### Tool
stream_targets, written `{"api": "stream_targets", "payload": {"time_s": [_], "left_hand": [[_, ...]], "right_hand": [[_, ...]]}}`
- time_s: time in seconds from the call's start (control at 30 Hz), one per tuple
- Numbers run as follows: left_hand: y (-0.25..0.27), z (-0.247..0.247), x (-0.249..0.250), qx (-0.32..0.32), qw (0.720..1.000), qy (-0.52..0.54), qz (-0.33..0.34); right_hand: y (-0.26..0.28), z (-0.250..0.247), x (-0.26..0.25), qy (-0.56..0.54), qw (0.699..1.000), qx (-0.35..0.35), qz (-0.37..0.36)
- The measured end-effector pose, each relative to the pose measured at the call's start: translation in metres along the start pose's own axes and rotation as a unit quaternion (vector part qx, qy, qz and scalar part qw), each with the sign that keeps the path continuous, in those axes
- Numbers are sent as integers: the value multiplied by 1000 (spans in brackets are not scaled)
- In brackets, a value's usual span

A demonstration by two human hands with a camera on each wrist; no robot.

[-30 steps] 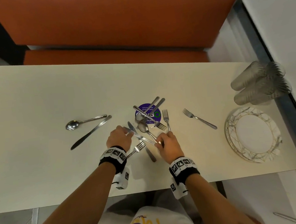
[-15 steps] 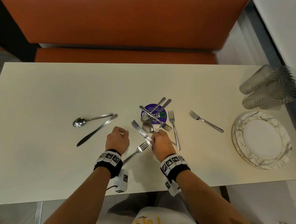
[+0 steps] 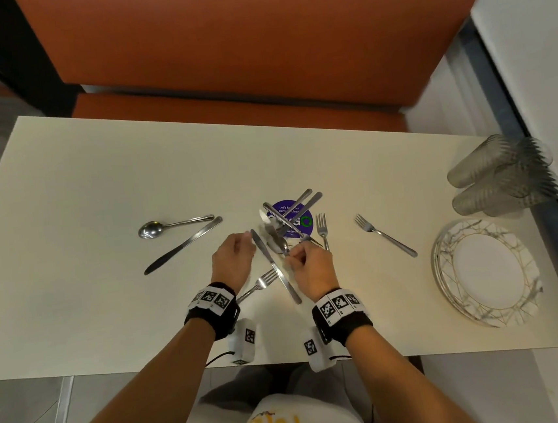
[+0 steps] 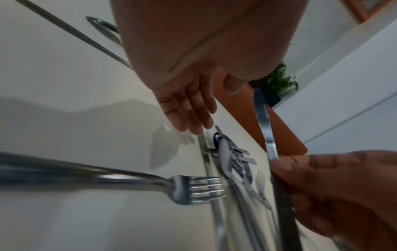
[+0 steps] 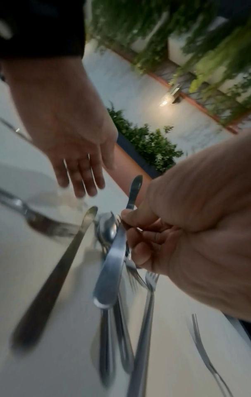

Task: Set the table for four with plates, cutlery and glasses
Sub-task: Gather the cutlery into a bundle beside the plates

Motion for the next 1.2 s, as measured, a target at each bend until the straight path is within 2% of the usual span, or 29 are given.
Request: {"api": "stream_targets", "payload": {"time_s": [0.13,0.23,0.37,0.47,0.7,0.83,1.07,1.2], "left_hand": [[13,25,20,-81,984,151,-42],[15,21,32,-61,968,237,-55],[5,1,26,-39,951,298,-70],[-1,-17,9,-25,958,271,-85],[4,-32,-26,-3,966,225,-129],[7,-40,-36,6,968,209,-136],[7,-44,-40,14,968,201,-150],[8,-39,-34,13,968,196,-157]], "right_hand": [[1,8,-29,-97,995,12,-18],[8,19,-44,-107,993,6,-49],[9,17,-31,-93,994,19,-54],[8,14,-4,-10,998,21,-50],[23,45,24,141,984,-46,-101],[18,53,24,170,982,-29,-71],[13,60,25,210,977,-43,-9],[14,57,25,212,977,-35,-1]]}}
Point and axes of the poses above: each hand's wrist, its own y-axis away from the middle knuckle, its own z-axis out of the palm, x = y × z, the point moved 7 cm from there along -y, towards the middle knuckle, and after that the axes turned 10 degrees about x, right-handed, at the moved point
